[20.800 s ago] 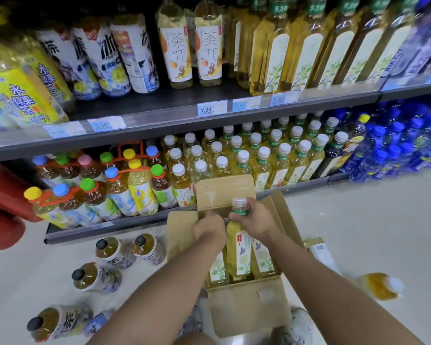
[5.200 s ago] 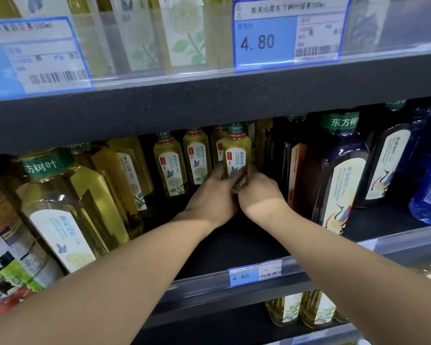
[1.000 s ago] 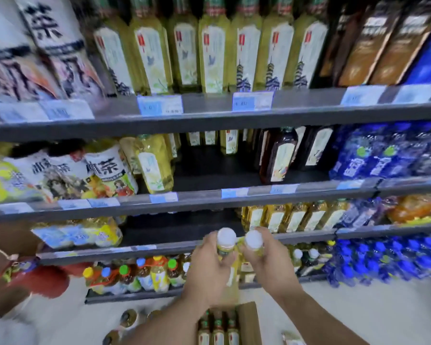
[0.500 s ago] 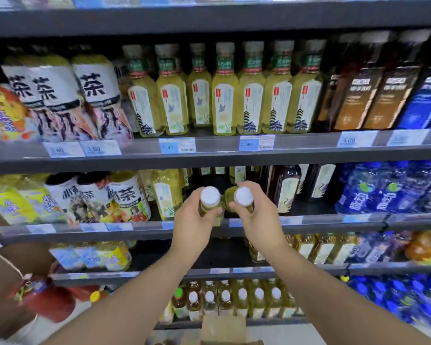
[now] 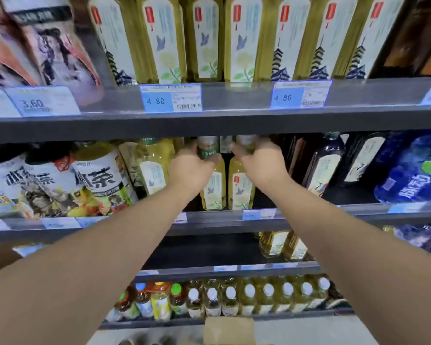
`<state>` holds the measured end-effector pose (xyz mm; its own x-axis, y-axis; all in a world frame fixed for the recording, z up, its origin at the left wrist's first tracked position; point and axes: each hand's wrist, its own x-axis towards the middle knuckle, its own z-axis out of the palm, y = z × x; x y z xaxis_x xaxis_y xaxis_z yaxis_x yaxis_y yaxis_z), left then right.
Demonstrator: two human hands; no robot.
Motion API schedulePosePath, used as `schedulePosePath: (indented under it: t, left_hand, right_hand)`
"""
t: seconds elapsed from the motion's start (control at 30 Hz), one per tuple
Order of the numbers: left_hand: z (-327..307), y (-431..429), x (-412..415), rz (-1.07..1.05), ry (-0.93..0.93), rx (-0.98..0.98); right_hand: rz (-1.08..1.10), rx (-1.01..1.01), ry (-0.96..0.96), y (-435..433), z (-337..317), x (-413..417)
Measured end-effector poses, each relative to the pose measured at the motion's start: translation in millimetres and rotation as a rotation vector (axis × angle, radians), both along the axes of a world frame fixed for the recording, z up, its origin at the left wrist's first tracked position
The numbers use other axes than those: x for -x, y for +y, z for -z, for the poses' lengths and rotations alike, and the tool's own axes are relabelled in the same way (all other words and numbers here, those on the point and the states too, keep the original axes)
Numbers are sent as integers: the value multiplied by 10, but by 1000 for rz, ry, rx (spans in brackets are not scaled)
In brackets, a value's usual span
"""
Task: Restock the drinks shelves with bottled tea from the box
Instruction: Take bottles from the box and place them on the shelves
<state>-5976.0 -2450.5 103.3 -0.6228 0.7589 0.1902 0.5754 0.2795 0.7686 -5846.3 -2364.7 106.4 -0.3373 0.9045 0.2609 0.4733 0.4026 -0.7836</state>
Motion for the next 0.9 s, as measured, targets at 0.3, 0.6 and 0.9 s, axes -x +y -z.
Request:
schedulePosePath:
  t: [0.3, 0.6, 0.9]
  left_hand:
    - [495, -119, -221, -53, 74, -133]
    - [1131, -645, -449, 107, 767, 213]
    - [1041, -373, -437, 30, 739, 445]
  right_hand:
    - [-30, -31, 40, -237, 617, -226]
    - [-35, -371, -707, -646, 1321, -661]
    - [-91, -299, -780, -322, 1184, -447]
